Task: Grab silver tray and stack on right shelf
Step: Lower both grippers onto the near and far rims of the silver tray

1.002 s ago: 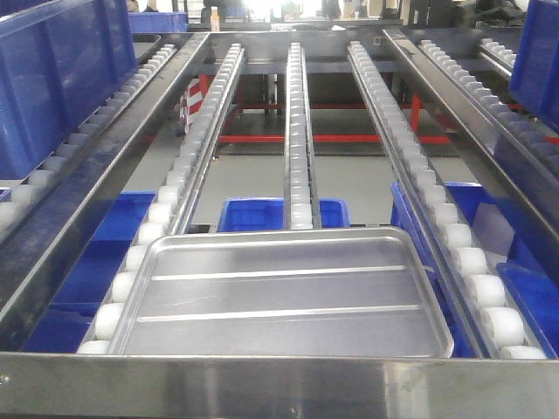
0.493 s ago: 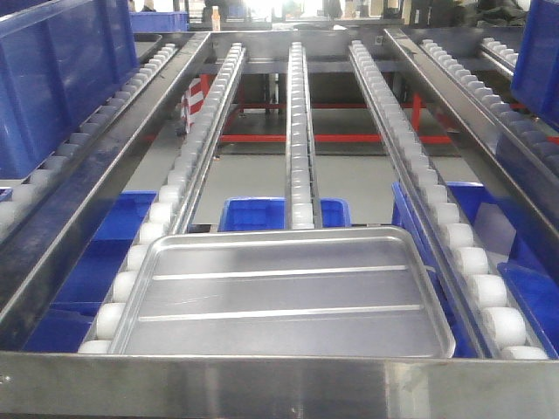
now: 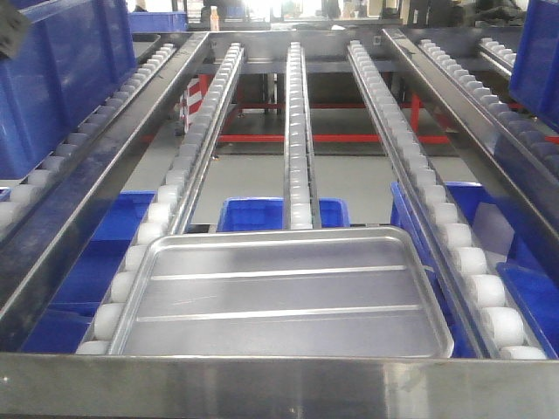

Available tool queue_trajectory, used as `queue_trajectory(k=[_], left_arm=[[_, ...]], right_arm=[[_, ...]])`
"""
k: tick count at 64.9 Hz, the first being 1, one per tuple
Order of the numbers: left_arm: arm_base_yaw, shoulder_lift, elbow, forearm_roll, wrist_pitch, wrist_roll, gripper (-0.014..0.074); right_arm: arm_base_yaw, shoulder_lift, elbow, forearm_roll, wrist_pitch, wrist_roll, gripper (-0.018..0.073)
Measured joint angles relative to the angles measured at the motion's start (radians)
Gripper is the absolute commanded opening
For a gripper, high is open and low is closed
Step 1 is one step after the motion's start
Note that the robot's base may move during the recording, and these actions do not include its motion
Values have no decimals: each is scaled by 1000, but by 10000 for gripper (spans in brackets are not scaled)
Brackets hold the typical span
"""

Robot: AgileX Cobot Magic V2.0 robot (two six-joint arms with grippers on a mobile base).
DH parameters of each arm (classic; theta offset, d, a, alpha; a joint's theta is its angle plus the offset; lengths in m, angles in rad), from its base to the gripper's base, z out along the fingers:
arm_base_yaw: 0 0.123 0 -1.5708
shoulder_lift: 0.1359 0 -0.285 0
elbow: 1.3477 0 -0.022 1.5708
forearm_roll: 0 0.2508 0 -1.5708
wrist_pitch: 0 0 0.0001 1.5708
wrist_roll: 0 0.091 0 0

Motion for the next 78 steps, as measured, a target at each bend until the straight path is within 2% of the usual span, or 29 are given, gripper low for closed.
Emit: queue_trajectory(k=[11,18,30,35,41,62,78], left_arm=[[-33,180,-95,21,34,-101,377],[-55,307,-146,92,55,-204,377],[-101,491,-219,250,70,-416,377],[-112,540,-237,281,70,-478,377],[-114,591,-248,294,59,-529,377],[-116,689,-250,299,-8,-604,372],[-118,752,-250,299,-35,-608,372]], right_arm=[[119,157,-60,1,75,10,410],[175,266,-80,-8,80,60,407],[188,441,-101,-133,80,256,405],[188,490,-107,-169,76,334,405],[188,548,-109,-180,49,376,405],[188,669,-111,-181,-37,394,405],[188,732,-111,-165,-97,397,405]])
